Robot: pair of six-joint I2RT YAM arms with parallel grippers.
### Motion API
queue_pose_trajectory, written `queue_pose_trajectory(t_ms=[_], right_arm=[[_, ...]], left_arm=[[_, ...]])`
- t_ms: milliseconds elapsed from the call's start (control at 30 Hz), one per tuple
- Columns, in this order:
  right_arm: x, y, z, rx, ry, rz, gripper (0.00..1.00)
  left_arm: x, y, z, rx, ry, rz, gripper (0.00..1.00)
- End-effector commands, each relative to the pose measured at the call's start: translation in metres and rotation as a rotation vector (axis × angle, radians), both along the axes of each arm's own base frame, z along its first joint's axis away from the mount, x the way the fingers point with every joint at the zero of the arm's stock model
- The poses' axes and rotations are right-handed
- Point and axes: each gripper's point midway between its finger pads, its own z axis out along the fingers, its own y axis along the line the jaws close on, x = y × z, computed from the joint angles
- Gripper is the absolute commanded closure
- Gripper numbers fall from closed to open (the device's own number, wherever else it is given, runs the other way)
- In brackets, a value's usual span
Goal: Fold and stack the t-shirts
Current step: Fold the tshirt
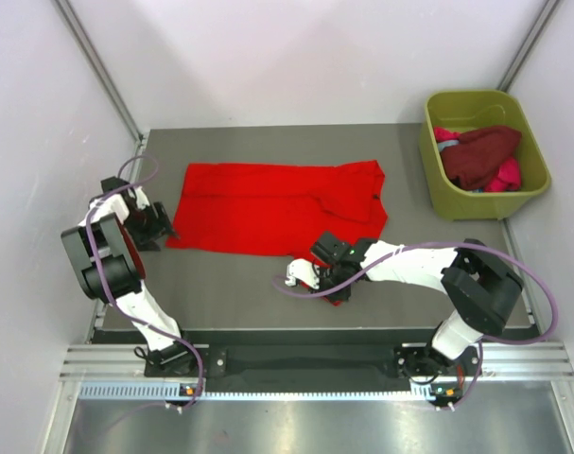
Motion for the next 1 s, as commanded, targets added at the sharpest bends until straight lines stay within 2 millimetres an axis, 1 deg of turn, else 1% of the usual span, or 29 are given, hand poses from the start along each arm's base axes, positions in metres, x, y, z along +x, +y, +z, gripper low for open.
queue_pose_trajectory(t_ms=[0, 33, 100, 167, 200, 267, 300, 367, 400, 467, 500, 600, 667, 700, 733, 767, 800, 833, 900, 967], right_arm=[[0.011, 0.009, -0.006, 0.014, -0.034, -0.001, 1.0], [0.012, 0.009, -0.006, 0.014, -0.036, -0.003, 1.0], [0.014, 0.007, -0.007, 0.011, -0.036, -0.008, 1.0], [0.015, 0.007, -0.006, 0.01, -0.039, -0.012, 1.0], [0.016, 0.006, -0.006, 0.008, -0.039, -0.016, 1.0], [0.017, 0.006, -0.006, 0.007, -0.043, -0.018, 1.0], [0.017, 0.006, -0.007, 0.005, -0.045, -0.013, 1.0], [0.021, 0.005, -0.006, 0.005, -0.052, -0.021, 1.0], [0.022, 0.005, -0.004, 0.007, -0.056, -0.023, 1.0], [0.028, 0.002, 0.002, 0.013, -0.074, -0.044, 1.0], [0.03, 0.0, 0.005, 0.015, -0.081, -0.05, 1.0], [0.036, -0.01, 0.016, 0.021, -0.109, -0.096, 1.0], [0.038, -0.021, 0.024, 0.029, -0.113, -0.134, 1.0], [0.039, -0.024, 0.027, 0.036, -0.113, -0.152, 1.0], [0.039, -0.029, 0.034, 0.048, -0.116, -0.171, 1.0], [0.043, -0.034, 0.037, 0.056, -0.119, -0.196, 1.0], [0.044, -0.037, 0.041, 0.065, -0.122, -0.207, 1.0], [0.046, -0.04, 0.049, 0.081, -0.133, -0.218, 1.0], [0.048, -0.046, 0.059, 0.105, -0.135, -0.24, 1.0], [0.056, -0.048, 0.071, 0.138, -0.151, -0.27, 1.0]], left_arm=[[0.0, -0.01, -0.001, -0.053, -0.01, -0.005, 0.31], [0.003, -0.014, -0.004, -0.086, -0.014, -0.006, 0.33], [0.005, -0.017, -0.006, -0.104, -0.014, -0.005, 0.39], [0.007, -0.019, -0.009, -0.122, -0.01, -0.003, 0.42], [0.006, -0.02, -0.011, -0.128, -0.007, -0.005, 0.48], [0.008, -0.02, -0.013, -0.137, -0.001, -0.007, 0.5], [0.008, -0.021, -0.012, -0.14, -0.002, -0.011, 0.57], [0.007, -0.021, -0.01, -0.142, -0.004, -0.022, 0.65], [0.007, -0.021, -0.006, -0.138, -0.009, -0.026, 0.8], [0.003, -0.021, 0.0, -0.124, -0.01, -0.049, 0.95], [-0.001, -0.019, 0.002, -0.108, -0.005, -0.056, 1.0], [-0.013, -0.02, 0.02, -0.068, -0.027, -0.112, 1.0], [-0.023, -0.023, 0.024, -0.063, -0.024, -0.134, 1.0], [-0.028, -0.024, 0.033, -0.049, -0.03, -0.141, 1.0], [-0.033, -0.025, 0.035, -0.044, -0.031, -0.155, 1.0], [-0.039, -0.027, 0.036, -0.041, -0.025, -0.161, 1.0], [-0.044, -0.029, 0.043, -0.033, -0.034, -0.165, 1.0], [-0.048, -0.03, 0.043, -0.031, -0.032, -0.169, 1.0], [-0.051, -0.03, 0.049, -0.019, -0.047, -0.169, 1.0], [-0.049, -0.029, 0.054, -0.011, -0.058, -0.161, 1.0]])
